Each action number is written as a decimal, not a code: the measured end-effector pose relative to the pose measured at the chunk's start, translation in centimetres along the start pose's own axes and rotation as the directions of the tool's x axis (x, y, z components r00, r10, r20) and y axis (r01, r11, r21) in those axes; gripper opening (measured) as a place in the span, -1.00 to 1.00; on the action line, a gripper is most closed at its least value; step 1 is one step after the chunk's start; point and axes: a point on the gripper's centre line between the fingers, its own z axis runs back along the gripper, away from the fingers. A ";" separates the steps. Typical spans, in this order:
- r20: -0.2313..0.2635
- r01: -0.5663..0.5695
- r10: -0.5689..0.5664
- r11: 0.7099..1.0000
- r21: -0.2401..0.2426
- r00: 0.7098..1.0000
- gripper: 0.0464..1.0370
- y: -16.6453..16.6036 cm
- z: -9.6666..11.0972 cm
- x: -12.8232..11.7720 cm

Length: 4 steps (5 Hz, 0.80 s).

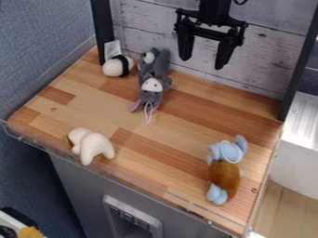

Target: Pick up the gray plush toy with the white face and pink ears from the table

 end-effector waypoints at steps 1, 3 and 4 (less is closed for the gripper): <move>-0.017 0.092 -0.092 0.996 0.000 0.996 0.92 0.3 -1.0 -0.4; -0.044 0.285 -0.284 0.959 -0.001 0.958 0.92 4.5 -2.4 -1.7; -0.043 0.280 -0.280 0.960 -0.002 0.959 0.92 5.8 -2.4 -1.8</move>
